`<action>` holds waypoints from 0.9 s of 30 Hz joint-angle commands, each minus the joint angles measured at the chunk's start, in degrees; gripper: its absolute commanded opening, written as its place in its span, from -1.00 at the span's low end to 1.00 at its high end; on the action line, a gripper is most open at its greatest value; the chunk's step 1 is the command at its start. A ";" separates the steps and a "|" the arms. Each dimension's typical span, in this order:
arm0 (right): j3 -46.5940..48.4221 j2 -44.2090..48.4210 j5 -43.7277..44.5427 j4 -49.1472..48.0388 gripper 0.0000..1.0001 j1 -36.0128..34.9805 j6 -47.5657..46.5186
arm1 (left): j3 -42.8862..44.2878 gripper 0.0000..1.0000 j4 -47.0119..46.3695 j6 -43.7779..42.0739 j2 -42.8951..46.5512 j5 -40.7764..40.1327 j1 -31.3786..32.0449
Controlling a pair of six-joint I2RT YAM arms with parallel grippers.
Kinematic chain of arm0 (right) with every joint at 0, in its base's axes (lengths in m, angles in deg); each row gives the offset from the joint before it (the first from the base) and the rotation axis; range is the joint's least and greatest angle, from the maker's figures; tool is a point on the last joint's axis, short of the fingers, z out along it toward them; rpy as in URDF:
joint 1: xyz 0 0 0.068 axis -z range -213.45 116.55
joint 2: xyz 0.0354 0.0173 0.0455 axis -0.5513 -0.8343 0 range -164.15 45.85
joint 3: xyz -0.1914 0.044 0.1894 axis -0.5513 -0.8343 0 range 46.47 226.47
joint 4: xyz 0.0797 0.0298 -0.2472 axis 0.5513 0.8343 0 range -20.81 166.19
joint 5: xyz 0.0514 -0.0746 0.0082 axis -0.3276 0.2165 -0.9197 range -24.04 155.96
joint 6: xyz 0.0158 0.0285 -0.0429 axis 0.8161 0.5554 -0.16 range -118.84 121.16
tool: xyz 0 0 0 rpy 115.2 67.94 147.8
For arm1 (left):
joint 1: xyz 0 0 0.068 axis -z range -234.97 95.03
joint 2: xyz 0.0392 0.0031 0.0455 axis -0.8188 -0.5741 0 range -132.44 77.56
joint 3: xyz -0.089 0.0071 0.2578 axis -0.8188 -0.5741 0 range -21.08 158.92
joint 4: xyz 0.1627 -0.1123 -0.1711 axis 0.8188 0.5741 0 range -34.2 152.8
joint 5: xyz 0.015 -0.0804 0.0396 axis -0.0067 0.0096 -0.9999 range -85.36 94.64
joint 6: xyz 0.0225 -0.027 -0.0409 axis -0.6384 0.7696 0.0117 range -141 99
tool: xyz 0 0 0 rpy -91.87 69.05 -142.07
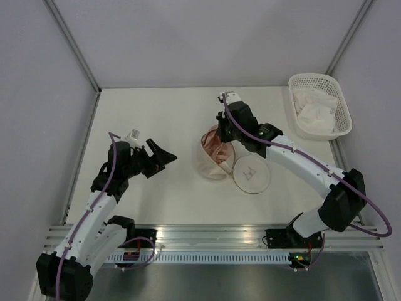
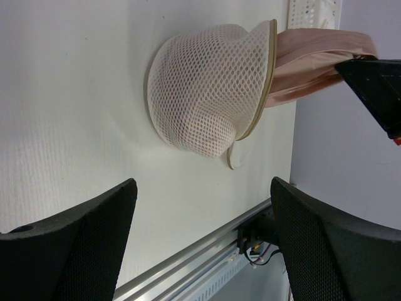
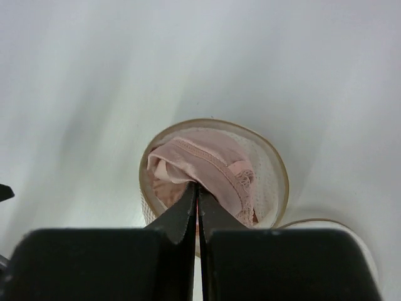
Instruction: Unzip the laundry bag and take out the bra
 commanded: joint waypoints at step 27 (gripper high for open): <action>39.24 -1.41 21.61 6.37 -0.99 19.26 -1.97 | 2.30 0.79 -0.49 1.99 2.58 2.36 -0.19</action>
